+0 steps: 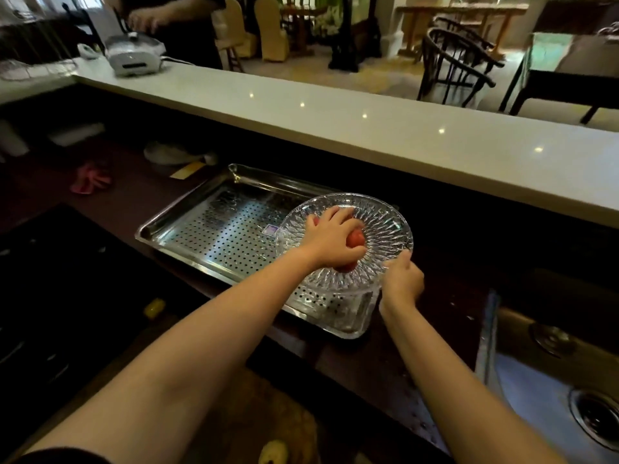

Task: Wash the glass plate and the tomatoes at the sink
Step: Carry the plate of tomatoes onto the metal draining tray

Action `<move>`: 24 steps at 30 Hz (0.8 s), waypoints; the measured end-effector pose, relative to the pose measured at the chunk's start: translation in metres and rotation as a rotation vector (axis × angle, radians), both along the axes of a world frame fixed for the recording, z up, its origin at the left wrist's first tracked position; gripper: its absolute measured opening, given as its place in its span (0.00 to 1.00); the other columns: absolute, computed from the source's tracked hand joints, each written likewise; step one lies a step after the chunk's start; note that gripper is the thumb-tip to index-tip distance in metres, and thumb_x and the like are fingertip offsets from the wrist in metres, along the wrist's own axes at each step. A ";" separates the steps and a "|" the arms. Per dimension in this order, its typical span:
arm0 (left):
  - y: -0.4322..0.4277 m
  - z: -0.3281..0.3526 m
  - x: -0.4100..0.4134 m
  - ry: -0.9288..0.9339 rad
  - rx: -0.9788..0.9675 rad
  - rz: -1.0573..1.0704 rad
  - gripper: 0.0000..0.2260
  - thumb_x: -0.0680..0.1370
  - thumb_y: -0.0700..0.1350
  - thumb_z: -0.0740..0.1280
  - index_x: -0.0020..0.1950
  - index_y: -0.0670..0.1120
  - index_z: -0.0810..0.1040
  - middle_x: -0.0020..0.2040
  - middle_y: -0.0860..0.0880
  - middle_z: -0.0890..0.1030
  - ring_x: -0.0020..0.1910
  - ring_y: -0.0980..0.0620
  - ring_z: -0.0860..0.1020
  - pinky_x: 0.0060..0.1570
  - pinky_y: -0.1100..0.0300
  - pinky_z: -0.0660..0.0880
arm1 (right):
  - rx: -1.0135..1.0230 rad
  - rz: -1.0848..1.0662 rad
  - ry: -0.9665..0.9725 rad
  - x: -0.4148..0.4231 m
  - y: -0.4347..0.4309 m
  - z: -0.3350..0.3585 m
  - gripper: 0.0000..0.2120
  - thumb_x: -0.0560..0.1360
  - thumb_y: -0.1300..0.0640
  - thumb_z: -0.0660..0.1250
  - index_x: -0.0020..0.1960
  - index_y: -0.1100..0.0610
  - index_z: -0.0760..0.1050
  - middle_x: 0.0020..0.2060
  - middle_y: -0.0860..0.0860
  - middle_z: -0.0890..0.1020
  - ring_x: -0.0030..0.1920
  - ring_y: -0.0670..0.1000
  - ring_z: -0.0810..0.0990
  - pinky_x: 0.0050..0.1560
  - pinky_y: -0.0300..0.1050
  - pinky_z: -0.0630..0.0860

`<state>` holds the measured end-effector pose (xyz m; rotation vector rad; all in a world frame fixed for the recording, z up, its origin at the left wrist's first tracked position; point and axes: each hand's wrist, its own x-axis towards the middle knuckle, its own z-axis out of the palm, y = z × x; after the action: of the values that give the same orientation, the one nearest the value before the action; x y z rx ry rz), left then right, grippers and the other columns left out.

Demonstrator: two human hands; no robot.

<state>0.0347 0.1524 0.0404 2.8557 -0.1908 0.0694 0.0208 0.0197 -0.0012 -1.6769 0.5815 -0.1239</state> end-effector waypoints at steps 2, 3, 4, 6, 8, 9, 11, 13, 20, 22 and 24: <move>0.026 -0.006 0.013 0.013 -0.008 -0.040 0.23 0.74 0.58 0.63 0.67 0.56 0.68 0.75 0.51 0.59 0.74 0.47 0.54 0.69 0.37 0.46 | -0.006 -0.035 0.016 0.006 0.022 -0.007 0.26 0.79 0.46 0.51 0.44 0.62 0.81 0.43 0.60 0.84 0.45 0.60 0.81 0.48 0.53 0.77; 0.038 -0.010 0.019 0.019 -0.006 -0.062 0.22 0.74 0.57 0.63 0.67 0.55 0.68 0.75 0.51 0.59 0.74 0.47 0.54 0.70 0.38 0.46 | -0.007 -0.051 0.028 0.009 0.033 -0.012 0.27 0.80 0.46 0.50 0.46 0.63 0.81 0.42 0.60 0.83 0.44 0.60 0.81 0.47 0.52 0.77; 0.047 -0.016 0.025 0.027 -0.004 -0.083 0.22 0.74 0.57 0.63 0.67 0.55 0.68 0.76 0.51 0.58 0.74 0.47 0.55 0.70 0.39 0.46 | -0.006 -0.065 0.044 0.011 0.043 -0.016 0.27 0.80 0.45 0.50 0.46 0.63 0.81 0.43 0.61 0.83 0.45 0.61 0.81 0.48 0.53 0.77; 0.063 -0.028 0.037 0.054 -0.009 -0.128 0.22 0.74 0.56 0.62 0.67 0.56 0.68 0.76 0.52 0.58 0.74 0.47 0.54 0.70 0.38 0.45 | 0.005 -0.107 0.077 0.016 0.061 -0.025 0.28 0.80 0.46 0.48 0.47 0.63 0.80 0.45 0.63 0.83 0.47 0.62 0.81 0.49 0.53 0.76; 0.074 -0.041 0.049 0.071 -0.011 -0.183 0.21 0.75 0.57 0.62 0.68 0.56 0.67 0.76 0.52 0.57 0.75 0.47 0.54 0.71 0.37 0.44 | 0.011 -0.167 0.114 0.018 0.075 -0.033 0.28 0.80 0.46 0.48 0.49 0.64 0.81 0.47 0.63 0.83 0.49 0.63 0.80 0.49 0.50 0.74; 0.079 -0.048 0.055 0.073 -0.008 -0.213 0.22 0.75 0.57 0.62 0.68 0.57 0.67 0.76 0.52 0.57 0.75 0.47 0.54 0.71 0.38 0.43 | 0.017 -0.193 0.132 0.019 0.081 -0.036 0.28 0.80 0.46 0.48 0.50 0.63 0.81 0.48 0.62 0.83 0.50 0.63 0.80 0.51 0.51 0.75; 0.085 -0.059 0.065 0.080 -0.009 -0.270 0.22 0.75 0.58 0.60 0.69 0.57 0.66 0.77 0.52 0.56 0.75 0.47 0.53 0.71 0.40 0.43 | 0.022 -0.239 0.158 0.019 0.091 -0.042 0.29 0.80 0.44 0.47 0.48 0.61 0.81 0.48 0.62 0.83 0.50 0.63 0.80 0.54 0.54 0.75; 0.088 -0.068 0.073 0.092 -0.008 -0.306 0.25 0.73 0.61 0.57 0.69 0.57 0.66 0.77 0.52 0.57 0.75 0.47 0.53 0.71 0.41 0.43 | 0.034 -0.283 0.171 0.020 0.098 -0.046 0.29 0.80 0.45 0.47 0.46 0.62 0.81 0.46 0.62 0.84 0.48 0.64 0.80 0.54 0.57 0.76; 0.092 -0.092 0.082 0.149 -0.046 -0.365 0.23 0.76 0.58 0.59 0.71 0.56 0.64 0.77 0.51 0.55 0.75 0.47 0.52 0.72 0.40 0.42 | 0.140 -0.332 0.222 0.024 0.106 -0.059 0.27 0.80 0.44 0.48 0.46 0.61 0.79 0.37 0.55 0.77 0.41 0.55 0.75 0.48 0.56 0.73; 0.092 -0.097 0.084 0.157 -0.033 -0.370 0.23 0.76 0.59 0.58 0.70 0.56 0.65 0.77 0.51 0.55 0.76 0.47 0.52 0.72 0.40 0.42 | 0.146 -0.335 0.247 0.023 0.108 -0.062 0.26 0.80 0.43 0.48 0.43 0.58 0.78 0.36 0.53 0.77 0.40 0.55 0.74 0.45 0.54 0.71; 0.092 -0.102 0.085 0.134 0.004 -0.381 0.25 0.74 0.60 0.56 0.70 0.56 0.65 0.77 0.51 0.55 0.75 0.47 0.53 0.72 0.40 0.43 | 0.137 -0.314 0.280 0.022 0.107 -0.065 0.26 0.80 0.43 0.48 0.43 0.57 0.78 0.39 0.55 0.79 0.41 0.56 0.76 0.48 0.56 0.75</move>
<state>0.1195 0.2441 -0.0614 2.7606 -0.6988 -0.1975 0.0427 0.1266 -0.0662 -1.4700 1.0414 -0.0732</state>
